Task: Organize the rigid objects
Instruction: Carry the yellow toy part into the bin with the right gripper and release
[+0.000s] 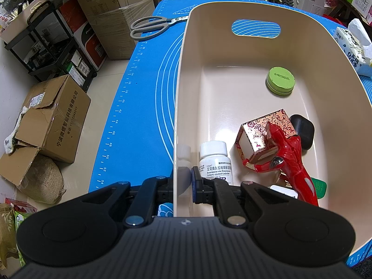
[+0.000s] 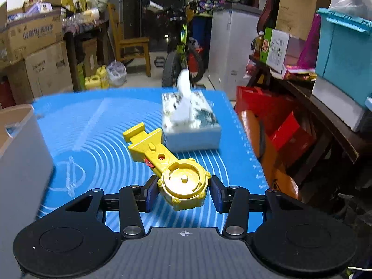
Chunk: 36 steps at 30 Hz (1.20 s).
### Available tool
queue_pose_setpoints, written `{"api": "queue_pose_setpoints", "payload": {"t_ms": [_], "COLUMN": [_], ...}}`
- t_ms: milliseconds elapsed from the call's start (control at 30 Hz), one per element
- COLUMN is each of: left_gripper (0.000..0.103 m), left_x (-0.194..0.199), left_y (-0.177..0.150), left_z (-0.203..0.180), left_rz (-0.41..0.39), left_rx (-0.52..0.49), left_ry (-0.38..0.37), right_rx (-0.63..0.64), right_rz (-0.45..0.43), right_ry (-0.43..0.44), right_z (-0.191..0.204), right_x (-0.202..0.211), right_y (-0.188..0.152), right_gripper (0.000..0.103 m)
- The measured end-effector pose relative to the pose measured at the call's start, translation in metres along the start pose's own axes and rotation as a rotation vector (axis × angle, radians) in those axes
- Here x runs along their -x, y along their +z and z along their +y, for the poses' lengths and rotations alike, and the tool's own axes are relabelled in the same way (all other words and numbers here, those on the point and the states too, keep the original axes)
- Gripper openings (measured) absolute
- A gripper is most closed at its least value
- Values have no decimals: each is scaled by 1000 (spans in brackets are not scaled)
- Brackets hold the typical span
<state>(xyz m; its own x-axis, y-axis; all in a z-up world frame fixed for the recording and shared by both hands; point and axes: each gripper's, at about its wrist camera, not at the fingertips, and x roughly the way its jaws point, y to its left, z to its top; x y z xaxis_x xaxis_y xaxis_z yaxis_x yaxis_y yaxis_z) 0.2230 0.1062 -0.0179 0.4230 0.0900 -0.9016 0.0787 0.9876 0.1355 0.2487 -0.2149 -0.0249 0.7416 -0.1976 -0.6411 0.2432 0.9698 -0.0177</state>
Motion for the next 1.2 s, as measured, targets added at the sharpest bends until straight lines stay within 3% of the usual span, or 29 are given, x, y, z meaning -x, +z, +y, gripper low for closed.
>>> {"api": "queue_pose_setpoints", "payload": {"t_ms": [233, 567, 1000, 1200], "left_gripper": [12, 12, 12, 12], "left_x": [0, 0, 0, -1], "left_y": [0, 0, 0, 0], "left_z": [0, 0, 0, -1], "left_rz": [0, 0, -1, -2], "left_rx": [0, -1, -3, -7], "left_ry": [0, 0, 2, 2], "right_rx": [-36, -6, 123, 211], "right_rz": [-88, -170, -75, 2], "right_ry": [73, 222, 348, 361], "right_z": [21, 84, 179, 214], "right_x": [36, 79, 90, 83], "right_y": [18, 39, 26, 13], "right_gripper": [53, 53, 53, 53]}}
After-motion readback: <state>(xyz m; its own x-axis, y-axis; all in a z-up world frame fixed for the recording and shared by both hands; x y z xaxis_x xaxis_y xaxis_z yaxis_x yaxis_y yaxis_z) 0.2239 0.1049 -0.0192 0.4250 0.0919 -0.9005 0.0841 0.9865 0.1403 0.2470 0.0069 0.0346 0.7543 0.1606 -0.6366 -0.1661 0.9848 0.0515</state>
